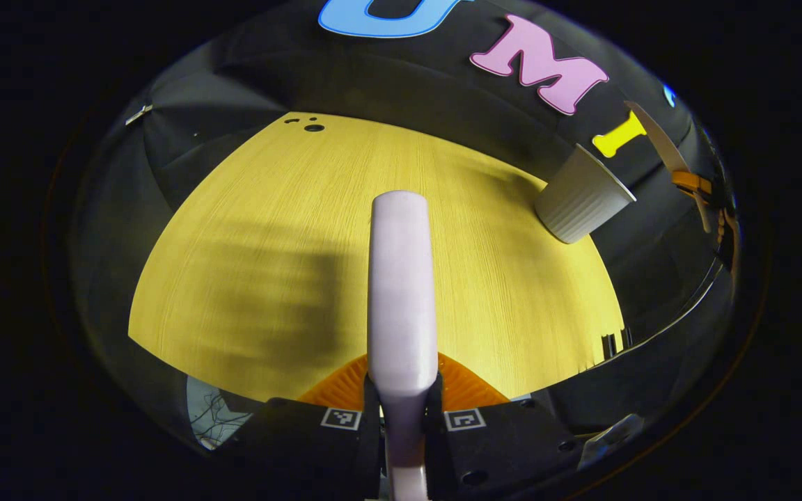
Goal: Pick up the small broom and dustpan from the desktop, sweep the trash into the dustpan with the broom, and then empty the trash into the garbage bin.
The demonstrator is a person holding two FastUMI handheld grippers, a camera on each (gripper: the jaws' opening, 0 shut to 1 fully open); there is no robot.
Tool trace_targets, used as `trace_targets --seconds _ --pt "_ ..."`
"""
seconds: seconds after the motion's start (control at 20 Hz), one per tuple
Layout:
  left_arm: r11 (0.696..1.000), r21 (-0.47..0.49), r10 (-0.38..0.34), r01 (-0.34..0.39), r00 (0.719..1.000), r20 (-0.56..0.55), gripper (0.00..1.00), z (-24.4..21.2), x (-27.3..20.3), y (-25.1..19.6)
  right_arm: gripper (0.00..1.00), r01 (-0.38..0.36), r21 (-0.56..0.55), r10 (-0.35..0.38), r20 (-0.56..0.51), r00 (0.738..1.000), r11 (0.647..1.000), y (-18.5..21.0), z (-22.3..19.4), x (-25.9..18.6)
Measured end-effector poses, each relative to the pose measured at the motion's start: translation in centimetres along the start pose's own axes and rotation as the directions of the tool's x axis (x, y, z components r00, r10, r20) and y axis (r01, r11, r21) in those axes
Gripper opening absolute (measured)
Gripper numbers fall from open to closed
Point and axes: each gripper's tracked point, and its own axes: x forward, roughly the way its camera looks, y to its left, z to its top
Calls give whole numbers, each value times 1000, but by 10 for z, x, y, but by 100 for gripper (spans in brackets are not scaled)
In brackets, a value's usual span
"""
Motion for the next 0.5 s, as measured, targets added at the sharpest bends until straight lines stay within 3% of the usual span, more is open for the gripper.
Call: trace_targets --seconds 0.15,0.25,0.4,0.5 --pt "1000 21 3 -3 1000 -9 28 1 7 9 31 -93 19 94 -47 994 995 61 -38 -20" --pt "1000 30 -2 3 1000 -10 28 5 13 11 35 -136 11 136 -95 986 991 92 -71 -23" --pt "999 48 8 -7 1000 -15 28 10 24 11 31 -189 20 189 -187 964 982 133 -126 -23" --pt "998 59 16 -15 1000 -23 29 13 32 10 35 -214 31 215 -254 943 976 151 -163 -19"
